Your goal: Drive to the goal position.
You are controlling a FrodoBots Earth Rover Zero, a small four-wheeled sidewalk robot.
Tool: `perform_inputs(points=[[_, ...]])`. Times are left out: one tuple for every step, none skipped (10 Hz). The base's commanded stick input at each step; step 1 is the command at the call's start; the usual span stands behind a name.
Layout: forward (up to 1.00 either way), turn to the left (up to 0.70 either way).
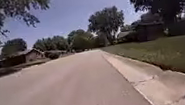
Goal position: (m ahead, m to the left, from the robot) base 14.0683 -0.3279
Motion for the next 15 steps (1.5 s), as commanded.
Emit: perform_inputs(points=[[0.70,0.00],[0.70,0.00],[0.70,0.00],[0.70,0.00],[0.70,0.00],[0.70,0.00],[0.70,0.00],[0.70,-0.03],[0.70,-0.10],[0.70,-0.17],[0.70,-0.25],[0.70,-0.33],[0.70,-0.31],[0.70,-0.26],[0.70,-0.26]])
